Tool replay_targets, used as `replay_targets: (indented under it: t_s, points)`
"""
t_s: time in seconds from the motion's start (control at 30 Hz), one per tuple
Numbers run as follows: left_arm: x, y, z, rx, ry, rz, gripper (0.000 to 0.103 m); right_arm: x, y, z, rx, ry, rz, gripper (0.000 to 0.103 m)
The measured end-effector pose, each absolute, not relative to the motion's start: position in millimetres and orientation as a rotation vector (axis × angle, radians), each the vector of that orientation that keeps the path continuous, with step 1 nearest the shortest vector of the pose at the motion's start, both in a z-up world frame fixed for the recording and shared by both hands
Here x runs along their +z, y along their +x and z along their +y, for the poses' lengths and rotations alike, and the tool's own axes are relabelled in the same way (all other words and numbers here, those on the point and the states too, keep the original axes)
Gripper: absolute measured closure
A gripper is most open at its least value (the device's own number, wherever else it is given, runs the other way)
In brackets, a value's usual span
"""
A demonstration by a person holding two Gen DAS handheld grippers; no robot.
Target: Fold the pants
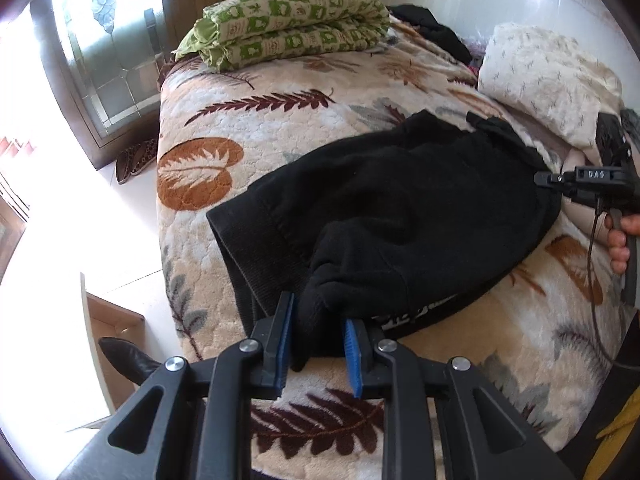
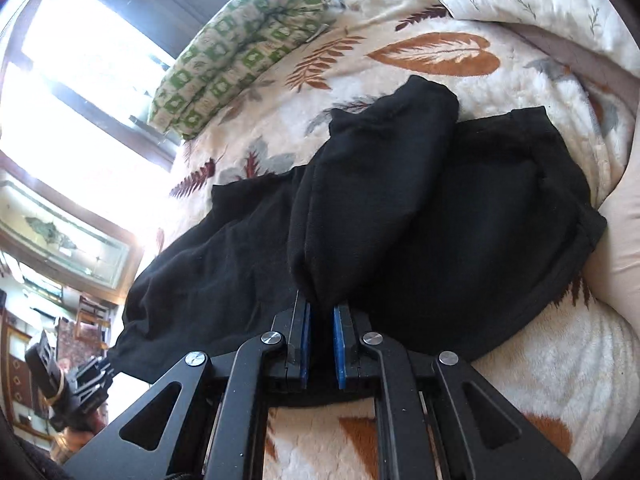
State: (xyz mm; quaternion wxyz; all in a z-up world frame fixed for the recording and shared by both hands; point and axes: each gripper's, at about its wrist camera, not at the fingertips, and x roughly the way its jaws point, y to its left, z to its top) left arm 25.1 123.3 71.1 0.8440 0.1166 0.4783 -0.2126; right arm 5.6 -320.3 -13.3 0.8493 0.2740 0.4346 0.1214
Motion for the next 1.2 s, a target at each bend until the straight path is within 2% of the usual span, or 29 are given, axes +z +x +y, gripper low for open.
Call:
replay_targets:
  t_s: [0.07,0.17,0.27,0.33,0.37,0.4,0.47,0.53,0.57,0.67,0.7,0.83,0.9,0.93,0.97,1.0,1.03,1.17,1.2]
  points:
    - [61.4,26.9,124.0,-0.455,0.264,1.053,0.076,-20.7,2.9,-319.6,0.247,0.568,0.941,0.094]
    - [42.3,24.3,121.7,-0.441,0.325,1.1,0.069,-34.9,2.7,-324.8,0.225,0.576,0.982,0.093]
    - [43.5,17.8,129.6,-0.422,0.283,1.103,0.067,-34.9,4.8,-325.3,0.23,0.563,0.985,0.093]
    - [49.6,13.8,141.0,-0.419,0.228,1.112,0.061,-31.4,4.5,-326.2,0.23,0.57,0.985,0.092]
    - [53.5,10.8,145.6,-0.416,0.208,1.114,0.053,-28.8,6.3,-324.2,0.227,0.568,0.983,0.091]
    - [59.9,6.9,150.9,-0.415,0.184,1.108,0.048,-26.1,6.5,-323.0,0.218,0.561,0.977,0.09]
    - [74.1,-0.1,157.5,-0.427,0.134,1.072,0.047,-21.6,4.4,-321.3,0.204,0.545,0.965,0.085]
    - [90.6,-2.9,160.2,-0.447,0.067,1.028,0.043,-12.9,2.1,-318.4,0.184,0.522,0.936,0.075]
    - [96.0,-3.4,159.1,-0.458,0.036,1.009,0.041,-7.0,0.4,-317.0,0.177,0.505,0.916,0.075]
    - [102.2,7.8,145.6,-0.497,-0.044,0.987,0.04,5.7,0.0,-311.6,0.168,0.466,0.877,0.074]
    - [99.0,14.2,137.3,-0.5,-0.049,0.996,0.04,7.0,0.7,-309.6,0.17,0.457,0.873,0.07]
    - [64.2,38.6,105.0,-0.475,0.012,1.102,0.04,-15.7,5.9,-312.2,0.138,0.444,0.959,0.069]
    - [40.5,42.7,95.9,-0.449,0.073,1.166,0.041,-28.1,4.9,-327.0,0.123,0.5,0.987,0.078]
    - [32.0,41.6,94.2,-0.451,0.091,1.173,0.041,-27.2,3.9,-330.7,0.134,0.515,0.985,0.078]
    - [32.6,38.1,93.5,-0.454,0.104,1.144,0.041,-25.1,3.5,-334.4,0.136,0.518,0.998,0.076]
    - [35.0,35.9,93.2,-0.453,0.109,1.138,0.041,-19.8,2.4,-338.8,0.137,0.53,1.01,0.066]
    - [38.3,35.7,93.7,-0.453,0.099,1.146,0.042,-15.3,1.0,-342.4,0.139,0.542,1.012,0.063]
    - [61.2,33.4,92.7,-0.473,0.052,1.13,0.043,17.0,-4.5,-360.0,0.152,0.515,1.011,0.061]
    - [69.7,32.1,90.6,-0.482,0.046,1.109,0.043,25.9,-4.7,-364.0,0.145,0.496,1.002,0.057]
